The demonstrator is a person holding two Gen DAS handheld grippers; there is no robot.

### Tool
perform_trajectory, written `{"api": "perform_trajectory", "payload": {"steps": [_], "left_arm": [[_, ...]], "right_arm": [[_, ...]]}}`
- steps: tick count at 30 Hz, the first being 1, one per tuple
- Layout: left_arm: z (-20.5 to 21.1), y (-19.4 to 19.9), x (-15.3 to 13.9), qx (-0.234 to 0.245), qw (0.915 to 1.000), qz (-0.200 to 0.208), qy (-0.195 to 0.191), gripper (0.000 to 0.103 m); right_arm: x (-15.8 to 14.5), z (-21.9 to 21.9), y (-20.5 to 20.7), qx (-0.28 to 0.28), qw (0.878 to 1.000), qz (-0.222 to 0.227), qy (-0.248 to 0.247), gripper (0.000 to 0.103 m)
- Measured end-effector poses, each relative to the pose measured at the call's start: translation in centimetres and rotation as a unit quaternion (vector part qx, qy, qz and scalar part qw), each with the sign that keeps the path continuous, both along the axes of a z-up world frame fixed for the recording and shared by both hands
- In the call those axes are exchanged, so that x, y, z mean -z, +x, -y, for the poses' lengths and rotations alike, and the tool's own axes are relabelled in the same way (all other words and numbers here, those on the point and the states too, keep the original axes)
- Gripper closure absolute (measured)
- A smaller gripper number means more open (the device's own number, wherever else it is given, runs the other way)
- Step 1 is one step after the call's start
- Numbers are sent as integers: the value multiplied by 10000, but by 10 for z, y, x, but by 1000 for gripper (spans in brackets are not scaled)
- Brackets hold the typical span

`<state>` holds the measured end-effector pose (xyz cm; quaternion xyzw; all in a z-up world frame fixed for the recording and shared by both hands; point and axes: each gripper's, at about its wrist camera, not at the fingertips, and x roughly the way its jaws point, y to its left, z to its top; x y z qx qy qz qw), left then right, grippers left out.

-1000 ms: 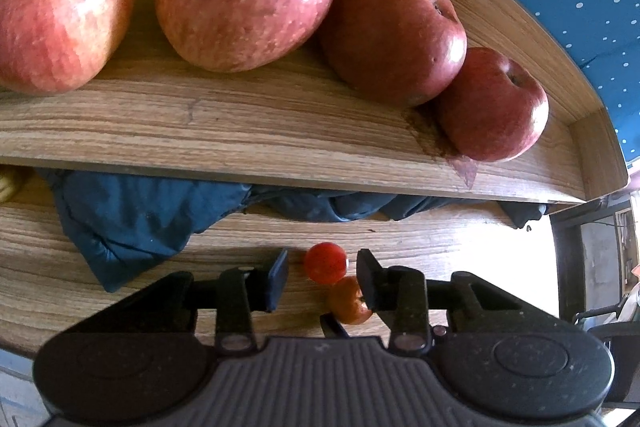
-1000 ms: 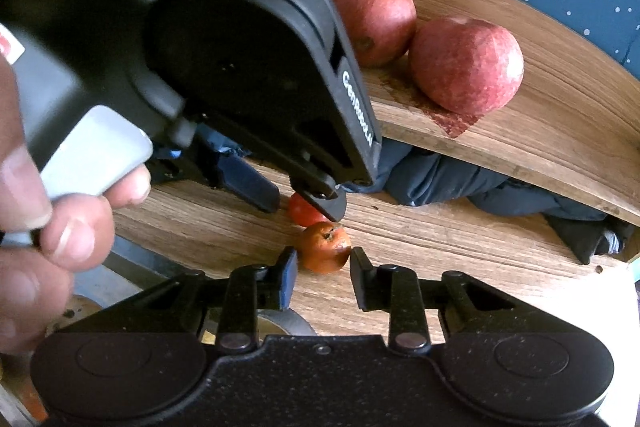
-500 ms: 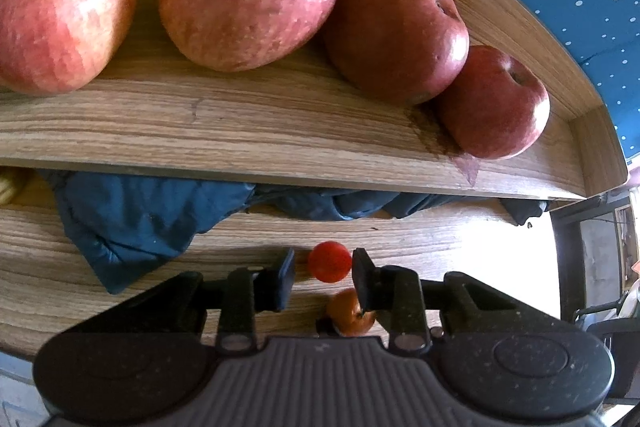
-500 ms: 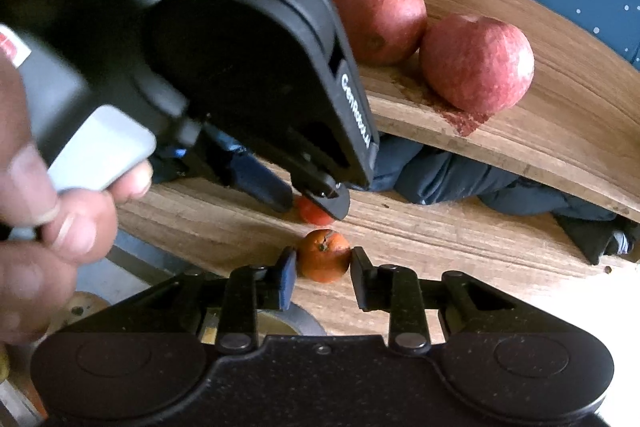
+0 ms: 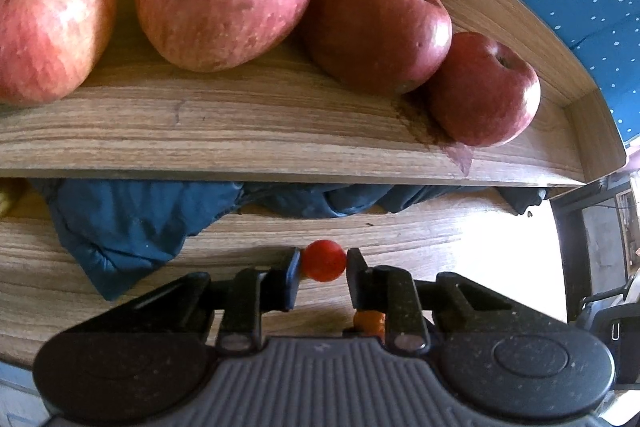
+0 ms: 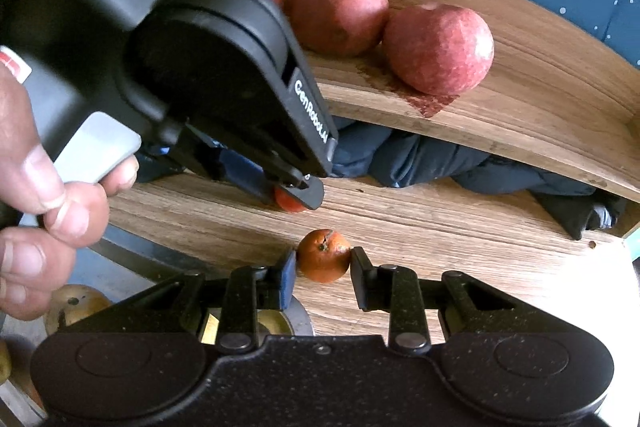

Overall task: Organize fruits
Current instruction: 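Close left gripper on the cherry tomato while right gripper grasps the small mandarin, then carry the tomato with left gripper over the tray while right gripper carries the mandarin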

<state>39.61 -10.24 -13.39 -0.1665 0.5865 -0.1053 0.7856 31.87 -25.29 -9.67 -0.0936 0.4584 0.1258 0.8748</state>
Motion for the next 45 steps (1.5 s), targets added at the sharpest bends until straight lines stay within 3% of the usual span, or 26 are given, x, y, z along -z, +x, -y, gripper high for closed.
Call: {"api": "perform_trajectory", "payload": {"steps": [21, 45], "left_arm": [[-16, -17, -22, -40, 9997, 228, 21, 77], [-67, -84, -52, -727, 9965, 371, 184, 77]], "right_arm": [[-18, -1, -16, -29, 9997, 247, 71, 72], [-53, -26, -76, -839, 9948, 491, 290, 72]]}}
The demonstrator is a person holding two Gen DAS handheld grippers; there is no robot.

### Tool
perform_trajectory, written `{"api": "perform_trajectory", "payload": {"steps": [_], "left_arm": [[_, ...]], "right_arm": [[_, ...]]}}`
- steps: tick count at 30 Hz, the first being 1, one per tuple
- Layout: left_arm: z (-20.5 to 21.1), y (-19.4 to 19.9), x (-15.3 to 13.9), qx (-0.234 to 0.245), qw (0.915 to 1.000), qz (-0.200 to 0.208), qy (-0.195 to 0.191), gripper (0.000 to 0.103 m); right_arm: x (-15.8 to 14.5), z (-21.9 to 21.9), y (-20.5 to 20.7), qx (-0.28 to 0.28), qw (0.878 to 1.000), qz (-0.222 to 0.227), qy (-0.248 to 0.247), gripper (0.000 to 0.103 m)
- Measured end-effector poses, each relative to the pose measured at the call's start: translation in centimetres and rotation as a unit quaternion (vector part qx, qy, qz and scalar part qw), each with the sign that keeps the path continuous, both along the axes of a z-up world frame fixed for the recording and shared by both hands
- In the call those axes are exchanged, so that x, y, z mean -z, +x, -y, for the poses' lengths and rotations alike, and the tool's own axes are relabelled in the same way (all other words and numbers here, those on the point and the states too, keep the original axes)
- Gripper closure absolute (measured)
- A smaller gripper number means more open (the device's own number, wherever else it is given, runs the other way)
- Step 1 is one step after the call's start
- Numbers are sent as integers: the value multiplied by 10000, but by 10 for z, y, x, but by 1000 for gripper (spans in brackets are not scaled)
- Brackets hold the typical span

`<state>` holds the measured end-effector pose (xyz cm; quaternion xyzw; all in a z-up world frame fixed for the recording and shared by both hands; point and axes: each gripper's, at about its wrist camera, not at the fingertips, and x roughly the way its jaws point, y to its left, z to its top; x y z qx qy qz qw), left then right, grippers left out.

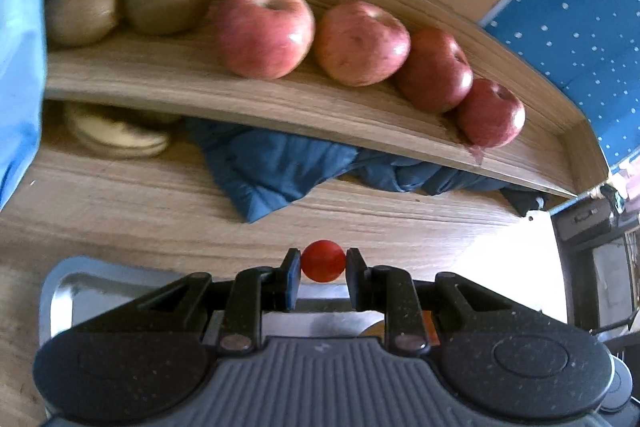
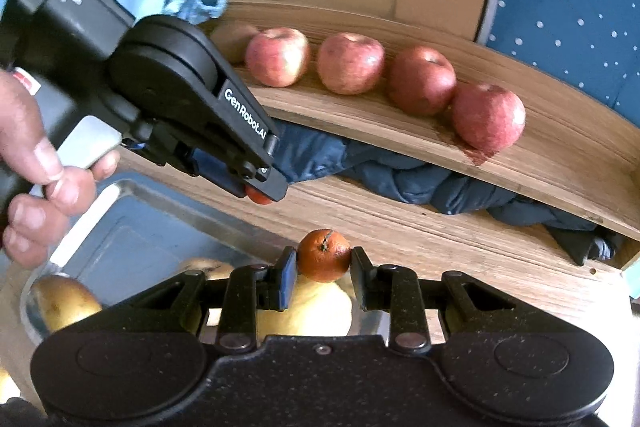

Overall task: Organize fruits
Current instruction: 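Carry the tomato with left gripper over the tray while right gripper carries the mandarin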

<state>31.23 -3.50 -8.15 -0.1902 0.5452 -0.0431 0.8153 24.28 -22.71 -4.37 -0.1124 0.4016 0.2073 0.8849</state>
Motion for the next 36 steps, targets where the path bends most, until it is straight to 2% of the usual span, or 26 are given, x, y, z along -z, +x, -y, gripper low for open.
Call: {"api": "perform_trajectory", "payload": {"steps": [19, 36], "left_arm": [[-39, -60, 13, -774, 9967, -178, 164, 77], [-39, -78, 20, -762, 9954, -414, 402, 77]], "right_arm": [[4, -22, -50, -749, 9969, -243, 24, 72], [27, -23, -62, -701, 9954, -649, -38, 72]]}}
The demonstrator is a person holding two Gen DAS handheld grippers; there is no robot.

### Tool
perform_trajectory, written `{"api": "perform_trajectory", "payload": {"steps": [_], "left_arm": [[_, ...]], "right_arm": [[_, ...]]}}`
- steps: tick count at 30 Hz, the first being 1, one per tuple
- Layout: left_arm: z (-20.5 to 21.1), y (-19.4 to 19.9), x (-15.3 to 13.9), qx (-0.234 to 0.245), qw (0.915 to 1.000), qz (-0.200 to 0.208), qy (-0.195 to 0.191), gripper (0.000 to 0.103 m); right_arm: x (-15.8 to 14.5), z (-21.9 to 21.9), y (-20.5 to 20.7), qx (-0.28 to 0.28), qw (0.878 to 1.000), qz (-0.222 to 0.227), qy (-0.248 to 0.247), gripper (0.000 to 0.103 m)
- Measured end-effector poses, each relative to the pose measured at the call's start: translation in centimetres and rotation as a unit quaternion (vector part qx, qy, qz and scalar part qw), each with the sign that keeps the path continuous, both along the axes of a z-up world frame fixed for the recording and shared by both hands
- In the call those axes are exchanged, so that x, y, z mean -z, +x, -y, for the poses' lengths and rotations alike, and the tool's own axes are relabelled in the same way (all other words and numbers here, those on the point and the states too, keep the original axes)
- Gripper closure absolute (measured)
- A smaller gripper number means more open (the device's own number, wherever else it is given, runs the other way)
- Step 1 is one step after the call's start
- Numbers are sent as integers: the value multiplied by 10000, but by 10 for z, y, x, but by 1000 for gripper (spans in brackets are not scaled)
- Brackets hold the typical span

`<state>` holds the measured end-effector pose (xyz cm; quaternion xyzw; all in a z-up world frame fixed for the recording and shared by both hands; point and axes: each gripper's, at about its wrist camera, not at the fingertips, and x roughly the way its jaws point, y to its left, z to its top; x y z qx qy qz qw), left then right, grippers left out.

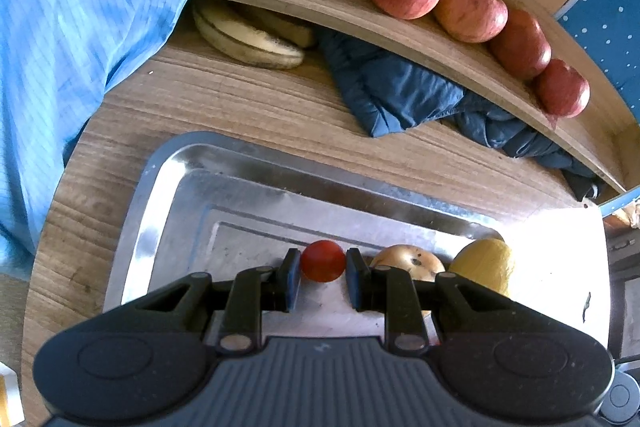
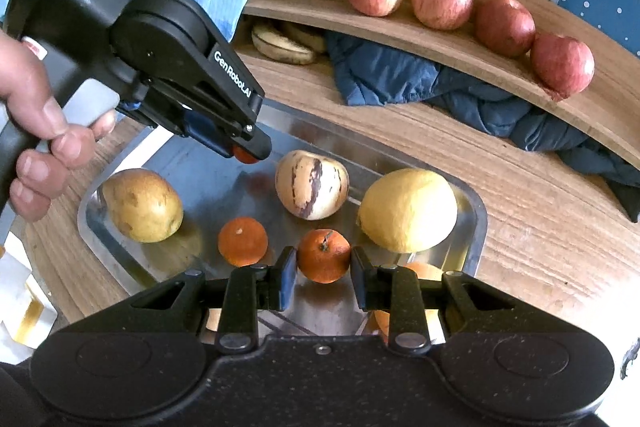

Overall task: Organize fruits
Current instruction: 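Carry the tomato with left gripper over the tray while right gripper carries the mandarin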

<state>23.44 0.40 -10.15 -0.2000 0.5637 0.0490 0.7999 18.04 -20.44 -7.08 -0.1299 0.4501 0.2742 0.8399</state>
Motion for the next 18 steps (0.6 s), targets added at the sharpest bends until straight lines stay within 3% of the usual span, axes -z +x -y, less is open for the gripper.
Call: {"api": "perform_trajectory", "payload": {"steps": [18], "left_arm": [[4, -3, 4, 137, 9995, -265, 108, 77]], "right_arm": [[8, -4, 0, -28, 9998, -183, -82, 72]]}}
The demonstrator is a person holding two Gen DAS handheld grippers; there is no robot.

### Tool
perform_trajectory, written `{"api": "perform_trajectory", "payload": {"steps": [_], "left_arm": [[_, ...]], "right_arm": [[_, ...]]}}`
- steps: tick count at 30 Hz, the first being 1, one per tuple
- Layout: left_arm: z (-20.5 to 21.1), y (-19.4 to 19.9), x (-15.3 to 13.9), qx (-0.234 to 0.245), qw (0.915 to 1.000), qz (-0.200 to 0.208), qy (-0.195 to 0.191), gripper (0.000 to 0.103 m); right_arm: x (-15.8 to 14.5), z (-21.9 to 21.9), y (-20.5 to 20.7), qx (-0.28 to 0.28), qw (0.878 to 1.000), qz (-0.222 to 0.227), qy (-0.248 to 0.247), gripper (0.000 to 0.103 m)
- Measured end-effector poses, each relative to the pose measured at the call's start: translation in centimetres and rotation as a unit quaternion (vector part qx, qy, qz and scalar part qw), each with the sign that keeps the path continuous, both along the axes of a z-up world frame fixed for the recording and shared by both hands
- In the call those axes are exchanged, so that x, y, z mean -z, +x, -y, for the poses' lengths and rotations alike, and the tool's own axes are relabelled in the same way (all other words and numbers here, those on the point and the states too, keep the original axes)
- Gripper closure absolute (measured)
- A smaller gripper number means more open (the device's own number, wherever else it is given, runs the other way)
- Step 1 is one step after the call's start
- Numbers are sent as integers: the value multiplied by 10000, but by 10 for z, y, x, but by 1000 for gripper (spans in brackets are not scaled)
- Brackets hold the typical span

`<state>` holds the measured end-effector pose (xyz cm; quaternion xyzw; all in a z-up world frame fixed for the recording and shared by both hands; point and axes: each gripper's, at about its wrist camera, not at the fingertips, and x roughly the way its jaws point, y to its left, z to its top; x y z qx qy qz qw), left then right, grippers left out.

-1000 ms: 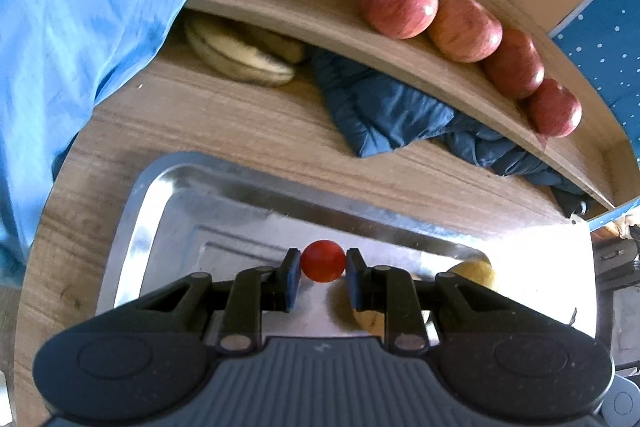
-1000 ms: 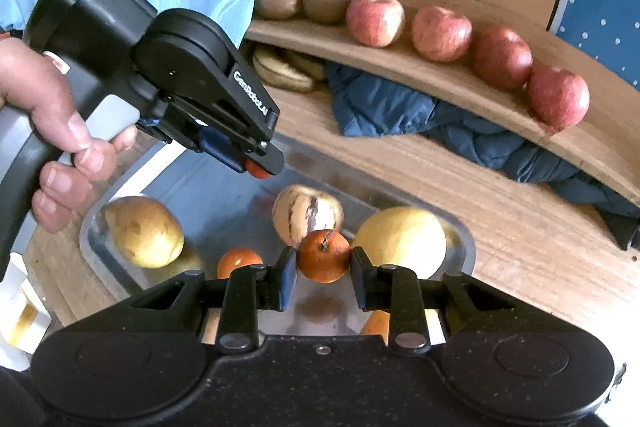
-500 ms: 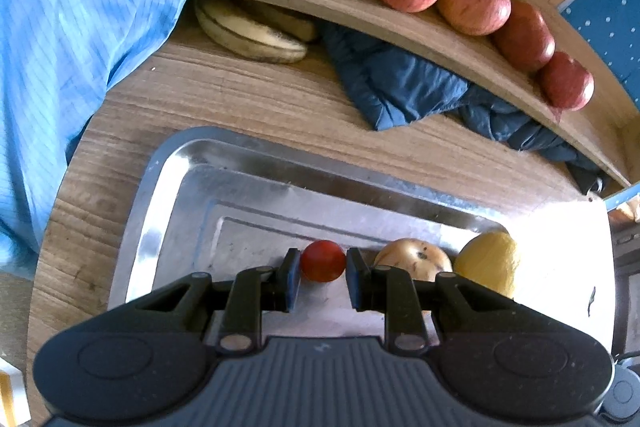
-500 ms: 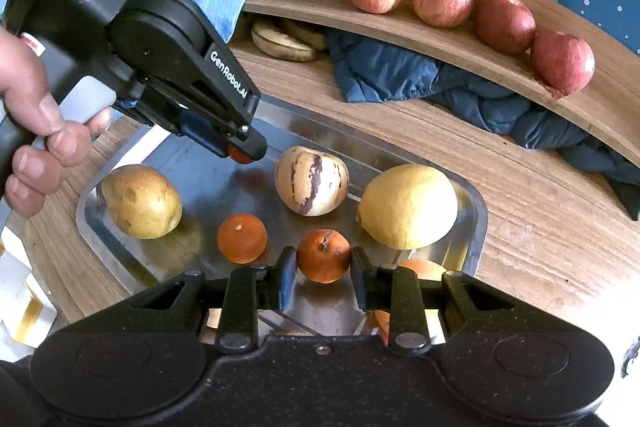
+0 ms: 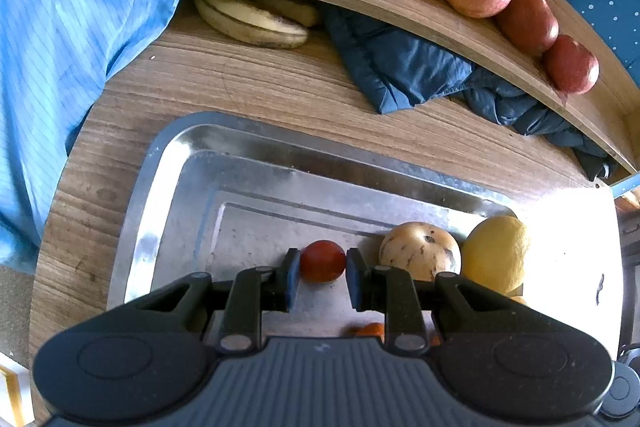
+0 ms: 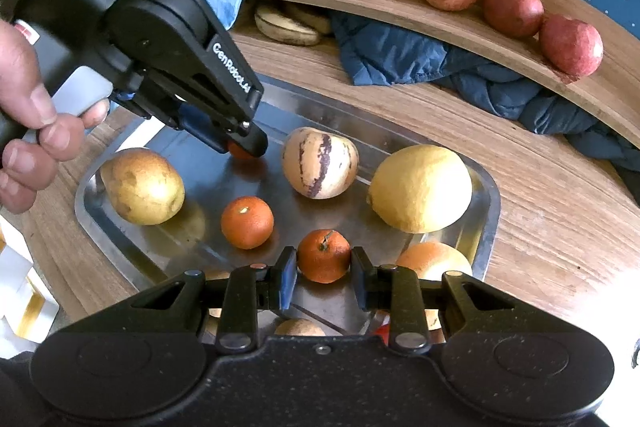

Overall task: Organize fruits
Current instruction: 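Carry the tomato with left gripper over the tray while right gripper carries the mandarin, then lower the tomato onto the tray and open left gripper while right gripper releases the mandarin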

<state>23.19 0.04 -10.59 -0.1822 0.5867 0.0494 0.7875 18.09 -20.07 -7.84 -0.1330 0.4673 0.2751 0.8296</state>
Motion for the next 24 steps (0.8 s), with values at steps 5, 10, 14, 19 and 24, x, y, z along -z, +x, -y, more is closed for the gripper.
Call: {"api": "perform_trajectory", "payload": {"steps": [5, 10, 14, 19, 24], "left_arm": [[1, 1, -2, 42, 10000, -14, 61, 77], [2, 2, 0, 70, 9999, -65, 123, 77], [1, 2, 2, 89, 9998, -94, 127, 76], [2, 0, 2, 123, 9998, -82, 146, 76], [1, -1, 1, 132, 9998, -78, 156, 76]], "right_arm": [[-3, -1, 0, -25, 10000, 15, 11, 72], [-4, -1, 0, -26, 10000, 9, -6, 72], [-3, -1, 0, -23, 10000, -29, -33, 72], [-2, -2, 0, 6, 10000, -6, -57, 72], [-1, -2, 1, 104, 9999, -23, -104, 72]]}}
